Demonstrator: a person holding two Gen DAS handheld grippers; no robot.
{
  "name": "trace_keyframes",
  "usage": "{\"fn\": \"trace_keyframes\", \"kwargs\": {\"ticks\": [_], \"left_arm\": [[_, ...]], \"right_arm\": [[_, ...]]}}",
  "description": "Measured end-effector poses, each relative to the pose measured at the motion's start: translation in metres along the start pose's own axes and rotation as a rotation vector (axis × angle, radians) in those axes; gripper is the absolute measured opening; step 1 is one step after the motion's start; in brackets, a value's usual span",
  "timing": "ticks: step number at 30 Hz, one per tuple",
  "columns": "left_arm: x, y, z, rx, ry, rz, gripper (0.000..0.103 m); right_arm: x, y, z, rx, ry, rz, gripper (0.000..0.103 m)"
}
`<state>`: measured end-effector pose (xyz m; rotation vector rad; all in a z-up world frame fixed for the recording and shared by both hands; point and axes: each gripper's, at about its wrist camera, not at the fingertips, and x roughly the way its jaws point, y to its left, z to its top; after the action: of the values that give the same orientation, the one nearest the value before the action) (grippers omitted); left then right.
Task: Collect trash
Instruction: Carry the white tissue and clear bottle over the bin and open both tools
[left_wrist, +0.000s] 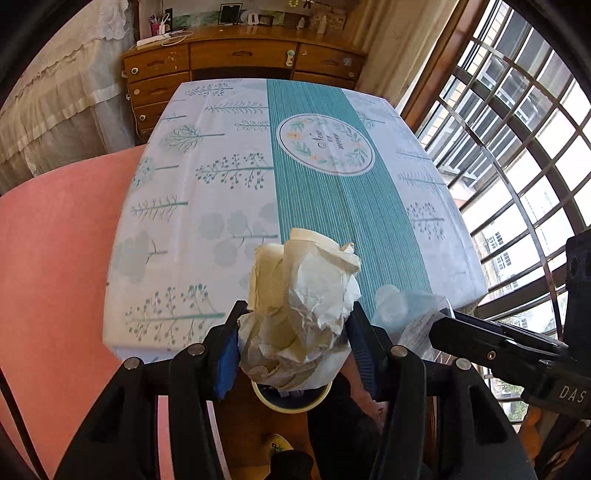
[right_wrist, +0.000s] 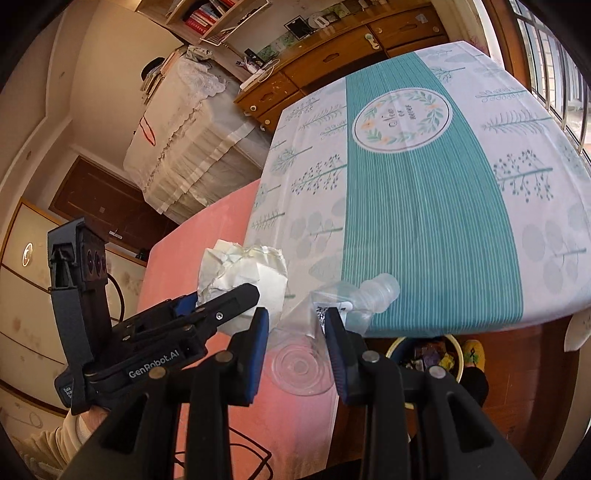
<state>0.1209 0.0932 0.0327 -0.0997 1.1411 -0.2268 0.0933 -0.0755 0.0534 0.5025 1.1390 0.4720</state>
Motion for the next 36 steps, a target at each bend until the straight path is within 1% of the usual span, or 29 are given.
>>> {"fn": "trace_keyframes", "kwargs": {"ticks": [3,6,10,13,16,21,25,32,36], "left_arm": [[-0.006,0.002,-0.029,0.007,0.029,-0.002,0.051],[-0.006,0.001,-0.052,0.017,0.066,-0.008,0.051],[0.005,-0.007,-0.074,0.03,0.099,-0.01,0.051],[0.019,-0.013,-0.089,0.017,0.122,-0.018,0.051],[0.039,-0.017,-0.106,0.006,0.154,-0.023,0.052],[0.074,-0.024,-0.131,0.033,0.192,0.002,0.052],[0.106,-0.022,-0.146,0.034,0.221,0.013,0.053],[0.173,-0.012,-0.166,-0.02,0.249,0.022,0.054],[0.21,-0.005,-0.179,-0.061,0.258,0.03,0.055]], "right_arm": [[0.004,0.004,-0.03,0.009,0.04,-0.006,0.031],[0.008,0.0,-0.05,0.031,0.072,-0.012,0.031],[0.017,-0.015,-0.075,0.081,0.112,-0.04,0.031],[0.028,-0.033,-0.092,0.131,0.142,-0.058,0.031],[0.04,-0.052,-0.109,0.182,0.16,-0.075,0.031],[0.058,-0.085,-0.129,0.26,0.168,-0.098,0.032],[0.078,-0.116,-0.141,0.317,0.175,-0.118,0.032],[0.121,-0.174,-0.154,0.386,0.164,-0.137,0.032],[0.149,-0.2,-0.158,0.418,0.176,-0.135,0.034]]}}
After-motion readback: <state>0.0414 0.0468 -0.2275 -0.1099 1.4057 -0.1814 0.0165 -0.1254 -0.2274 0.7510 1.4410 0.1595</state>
